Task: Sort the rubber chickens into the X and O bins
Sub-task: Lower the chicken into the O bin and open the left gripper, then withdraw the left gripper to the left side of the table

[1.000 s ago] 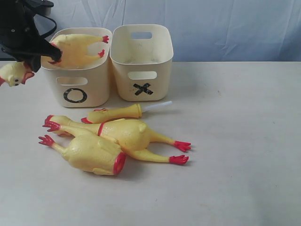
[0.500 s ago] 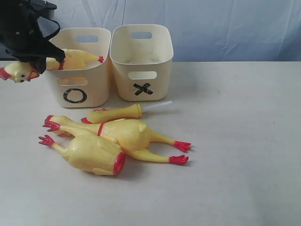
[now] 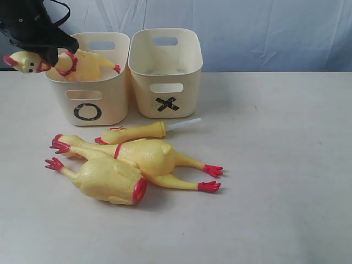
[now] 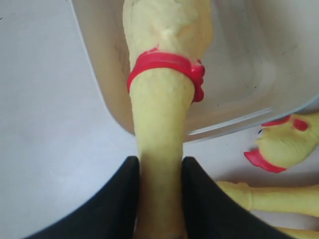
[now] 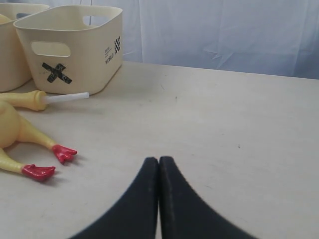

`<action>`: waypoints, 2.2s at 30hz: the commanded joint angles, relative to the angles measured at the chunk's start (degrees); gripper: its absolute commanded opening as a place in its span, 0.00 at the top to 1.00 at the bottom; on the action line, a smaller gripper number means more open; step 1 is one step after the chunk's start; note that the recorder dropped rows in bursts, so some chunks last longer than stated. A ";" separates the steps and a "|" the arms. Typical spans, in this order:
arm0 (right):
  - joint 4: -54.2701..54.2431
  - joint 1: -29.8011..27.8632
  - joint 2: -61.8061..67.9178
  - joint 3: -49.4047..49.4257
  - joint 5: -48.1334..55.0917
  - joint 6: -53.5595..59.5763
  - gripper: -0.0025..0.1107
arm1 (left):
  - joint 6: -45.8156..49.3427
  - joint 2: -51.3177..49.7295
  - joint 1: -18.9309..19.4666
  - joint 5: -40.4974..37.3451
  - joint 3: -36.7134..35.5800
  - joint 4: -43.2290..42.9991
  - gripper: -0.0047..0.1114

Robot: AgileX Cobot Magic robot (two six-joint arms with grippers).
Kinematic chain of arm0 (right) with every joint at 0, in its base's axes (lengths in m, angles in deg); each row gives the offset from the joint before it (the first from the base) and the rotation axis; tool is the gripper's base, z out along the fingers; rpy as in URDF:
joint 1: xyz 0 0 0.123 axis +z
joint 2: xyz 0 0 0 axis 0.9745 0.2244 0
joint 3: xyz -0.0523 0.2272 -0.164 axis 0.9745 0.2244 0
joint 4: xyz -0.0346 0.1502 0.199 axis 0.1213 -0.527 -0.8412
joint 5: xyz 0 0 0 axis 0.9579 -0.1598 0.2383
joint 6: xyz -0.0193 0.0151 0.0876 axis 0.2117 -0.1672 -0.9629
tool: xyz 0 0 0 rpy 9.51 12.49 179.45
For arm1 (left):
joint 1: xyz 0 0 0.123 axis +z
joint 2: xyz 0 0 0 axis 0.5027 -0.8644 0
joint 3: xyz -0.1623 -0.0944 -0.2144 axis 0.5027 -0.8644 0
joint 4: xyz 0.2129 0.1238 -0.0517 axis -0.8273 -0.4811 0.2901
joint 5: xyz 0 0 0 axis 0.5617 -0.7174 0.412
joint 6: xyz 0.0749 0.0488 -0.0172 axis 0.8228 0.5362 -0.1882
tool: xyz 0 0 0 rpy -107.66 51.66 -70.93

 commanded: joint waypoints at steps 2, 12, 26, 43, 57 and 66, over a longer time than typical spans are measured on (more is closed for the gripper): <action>0.18 0.14 -0.33 -0.36 -0.81 0.13 0.98 | 1.37 0.24 -0.19 0.82 0.67 0.63 0.66; 0.18 0.14 -0.33 -0.36 -0.81 0.13 0.98 | 1.37 0.21 -0.19 1.18 0.67 -0.31 0.49; 0.18 0.14 -0.33 -0.36 -0.81 0.13 0.98 | 1.37 1.65 -0.19 1.57 0.67 -0.90 0.49; 0.18 0.14 -0.33 -0.36 -0.81 0.13 0.98 | 7.91 14.01 -0.19 -0.63 0.67 10.87 0.60; 0.18 0.14 -0.33 -0.36 -0.81 0.13 0.98 | 8.79 26.23 -11.40 -4.64 -9.69 4.73 0.60; 0.18 0.14 -0.33 -0.36 -0.81 0.13 0.98 | 5.36 34.14 -18.90 -4.12 -24.94 2.52 0.60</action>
